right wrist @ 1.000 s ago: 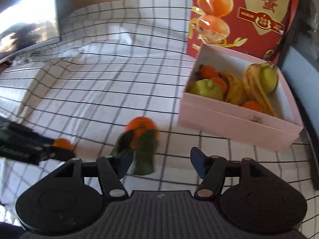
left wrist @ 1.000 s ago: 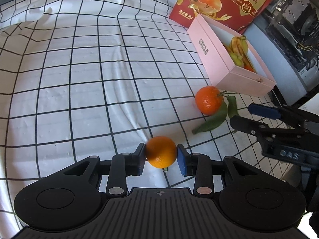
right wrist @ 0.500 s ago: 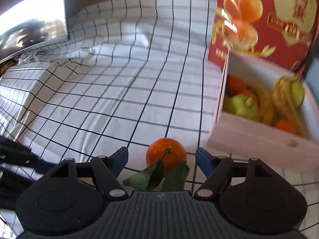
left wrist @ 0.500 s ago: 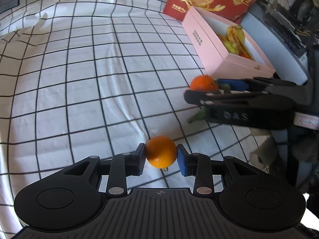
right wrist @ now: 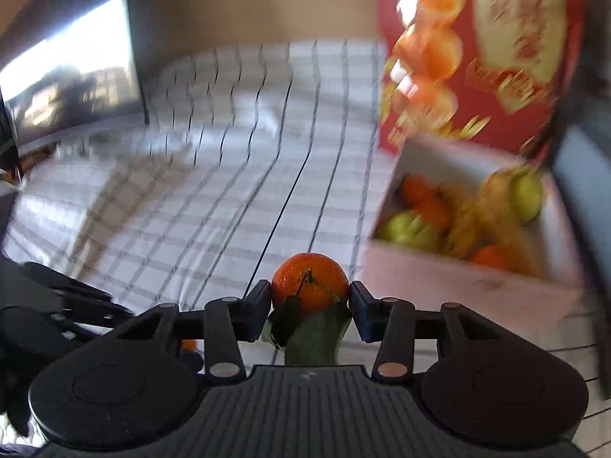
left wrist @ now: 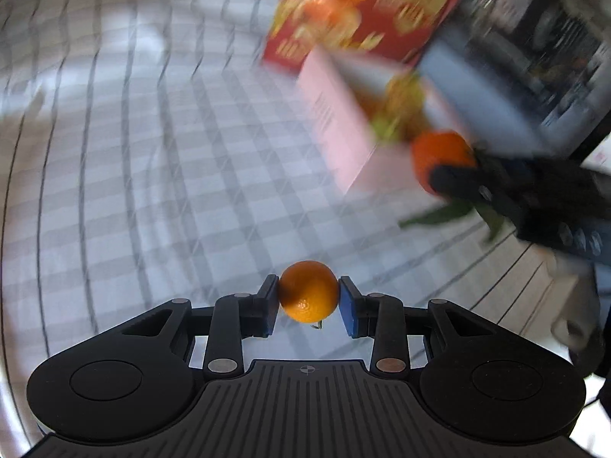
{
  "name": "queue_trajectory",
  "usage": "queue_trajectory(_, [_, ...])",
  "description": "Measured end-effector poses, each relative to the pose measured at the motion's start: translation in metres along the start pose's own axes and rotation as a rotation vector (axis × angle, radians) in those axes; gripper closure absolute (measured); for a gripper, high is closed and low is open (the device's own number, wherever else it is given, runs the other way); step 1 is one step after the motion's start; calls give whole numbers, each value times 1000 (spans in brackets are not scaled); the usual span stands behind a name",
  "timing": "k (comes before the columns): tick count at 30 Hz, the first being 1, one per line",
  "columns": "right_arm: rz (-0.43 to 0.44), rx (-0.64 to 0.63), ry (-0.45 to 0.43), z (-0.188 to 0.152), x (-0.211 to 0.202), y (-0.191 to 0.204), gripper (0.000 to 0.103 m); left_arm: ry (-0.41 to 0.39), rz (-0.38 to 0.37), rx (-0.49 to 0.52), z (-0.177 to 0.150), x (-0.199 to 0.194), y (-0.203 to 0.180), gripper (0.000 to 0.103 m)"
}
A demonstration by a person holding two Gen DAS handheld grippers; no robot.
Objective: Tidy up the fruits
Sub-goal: 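Lower both mandarins into the pink box and open both grippers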
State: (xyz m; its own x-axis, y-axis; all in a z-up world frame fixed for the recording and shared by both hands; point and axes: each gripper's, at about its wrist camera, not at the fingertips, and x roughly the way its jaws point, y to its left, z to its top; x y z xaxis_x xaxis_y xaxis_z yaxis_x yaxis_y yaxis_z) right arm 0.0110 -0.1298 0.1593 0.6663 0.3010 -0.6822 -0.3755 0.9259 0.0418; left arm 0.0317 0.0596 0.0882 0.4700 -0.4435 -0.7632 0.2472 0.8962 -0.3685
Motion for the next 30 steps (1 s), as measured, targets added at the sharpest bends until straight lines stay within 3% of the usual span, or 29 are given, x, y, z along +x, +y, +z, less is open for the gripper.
queue_trajectory(7, [-146,22,-164,16,-79,-52,58,-193,-120,115,124,-19,-57,65])
queue_trajectory(10, [-206,34,-159,8,-90,-76,58,-185,-198,123,164,4,-92,65])
queue_trajectory(13, [-221,66,-128,-5,-91,-96,59,-105,-236,95,192,49,-119,65])
queue_trajectory(16, [-213,95,-97,-16,-90,-114,59,-20,-251,66,201,92,-136,65])
queue_trajectory(19, [-207,112,-78,-28,-89,-125,59,27,-213,65,202,124,-146,65])
queue_trajectory(25, [-176,132,-58,-38,-86,-139,59,-38,-227,10,205,119,-139,65])
queue_trajectory(30, [-139,110,-50,-28,-73,-144,59,-147,-123,4,187,81,-112,65])
